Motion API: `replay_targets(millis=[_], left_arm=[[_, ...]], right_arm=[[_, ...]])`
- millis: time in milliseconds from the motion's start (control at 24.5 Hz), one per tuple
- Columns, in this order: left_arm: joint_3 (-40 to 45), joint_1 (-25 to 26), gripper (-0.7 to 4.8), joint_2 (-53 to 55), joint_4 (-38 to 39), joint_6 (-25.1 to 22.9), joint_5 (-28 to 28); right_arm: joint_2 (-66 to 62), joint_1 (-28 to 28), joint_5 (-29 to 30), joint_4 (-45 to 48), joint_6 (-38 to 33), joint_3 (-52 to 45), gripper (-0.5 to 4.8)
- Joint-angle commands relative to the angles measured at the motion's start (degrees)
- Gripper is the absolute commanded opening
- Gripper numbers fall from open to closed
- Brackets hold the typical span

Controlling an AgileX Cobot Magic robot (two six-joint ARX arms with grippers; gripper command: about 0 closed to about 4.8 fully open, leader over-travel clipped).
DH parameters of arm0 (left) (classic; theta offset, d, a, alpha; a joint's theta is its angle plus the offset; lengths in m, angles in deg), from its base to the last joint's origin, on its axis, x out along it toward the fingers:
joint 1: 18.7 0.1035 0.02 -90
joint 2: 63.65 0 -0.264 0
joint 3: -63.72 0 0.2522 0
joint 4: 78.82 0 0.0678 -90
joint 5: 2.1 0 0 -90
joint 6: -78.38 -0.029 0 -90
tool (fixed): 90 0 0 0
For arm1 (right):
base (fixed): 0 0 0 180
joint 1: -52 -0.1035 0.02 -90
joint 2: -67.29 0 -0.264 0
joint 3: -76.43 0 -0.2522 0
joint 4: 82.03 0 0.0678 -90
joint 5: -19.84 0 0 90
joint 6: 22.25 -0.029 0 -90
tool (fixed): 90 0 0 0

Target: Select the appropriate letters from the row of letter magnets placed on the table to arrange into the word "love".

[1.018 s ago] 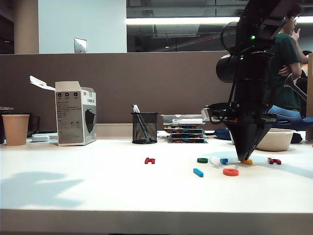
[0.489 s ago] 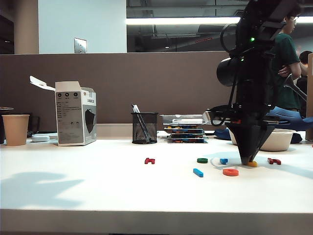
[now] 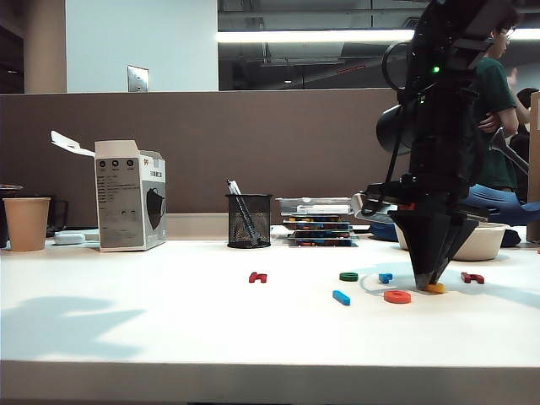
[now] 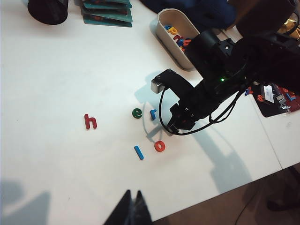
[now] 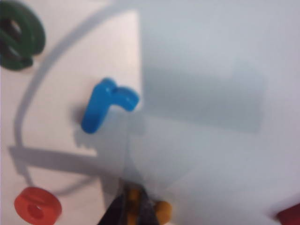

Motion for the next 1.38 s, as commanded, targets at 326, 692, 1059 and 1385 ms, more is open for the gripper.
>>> replay_targets(millis=[326,692,1059,1385], left_arm=[[-0.17,-0.07,-0.05,-0.15,-0.5,-0.24,-0.17],[-0.17,-0.07,-0.05,-0.15,-0.5,-0.24,-0.17],[-0.17,-0.07,-0.05,-0.15,-0.5,-0.24,-0.17],[-0.17,-0.07,-0.05,-0.15,-0.5,-0.24,-0.17]], right_arm=[[8.41,0.63,-1.99,7.23,-4.15,-11.76,-0.05],[9.03,0.55,0.98,9.9,-6.49,-16.46,-0.05],[9.14,0.55,1.01,10.4,-7.34,-16.41,0.54],[9.22,0.55,2.4,9.75,-7.37,-16.39,0.68]])
